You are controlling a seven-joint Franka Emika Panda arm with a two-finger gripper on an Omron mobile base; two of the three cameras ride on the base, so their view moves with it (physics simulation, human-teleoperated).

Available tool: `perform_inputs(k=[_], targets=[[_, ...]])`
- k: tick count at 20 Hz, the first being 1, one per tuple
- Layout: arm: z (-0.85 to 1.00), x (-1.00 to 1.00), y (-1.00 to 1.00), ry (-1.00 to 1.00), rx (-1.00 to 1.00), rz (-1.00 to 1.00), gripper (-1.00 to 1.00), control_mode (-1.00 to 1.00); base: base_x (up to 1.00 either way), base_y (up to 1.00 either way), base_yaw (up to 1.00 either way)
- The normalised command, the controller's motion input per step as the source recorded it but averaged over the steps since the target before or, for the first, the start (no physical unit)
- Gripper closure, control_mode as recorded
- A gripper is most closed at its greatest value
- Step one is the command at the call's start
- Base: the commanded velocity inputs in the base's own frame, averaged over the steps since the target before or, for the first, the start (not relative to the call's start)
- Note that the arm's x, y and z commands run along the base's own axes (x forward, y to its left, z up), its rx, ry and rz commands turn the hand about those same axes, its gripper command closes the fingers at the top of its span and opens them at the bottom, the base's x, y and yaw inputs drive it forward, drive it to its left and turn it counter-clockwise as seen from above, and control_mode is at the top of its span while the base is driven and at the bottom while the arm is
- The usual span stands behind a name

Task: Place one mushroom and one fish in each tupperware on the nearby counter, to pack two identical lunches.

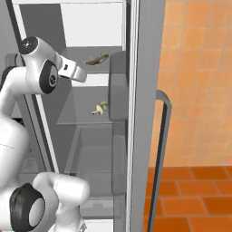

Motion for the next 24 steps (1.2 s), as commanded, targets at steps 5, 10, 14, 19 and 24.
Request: perform_inputs(k=[5, 10, 14, 19, 24], targets=[[0.14, 0.81, -0.2, 0.01, 0.0, -0.01, -1.0, -1.0, 0.0, 0.0, 0.0], [0.01, 0.73, -0.03, 0.0, 0.0, 0.0, -1.0, -1.0, 0.0, 0.0, 0.0], [0.0, 0.72, 0.0, 0.0, 0.0, 0.0, -1.0, -1.0, 0.0, 0.0, 0.0], [0.0, 0.86, 0.0, 0.0, 0.0, -0.02, -1.0, -1.0, 0.0, 0.0, 0.0], [0.0, 0.77, 0.0, 0.05, 0.0, -0.05, -1.0, -1.0, 0.0, 0.0, 0.0]])
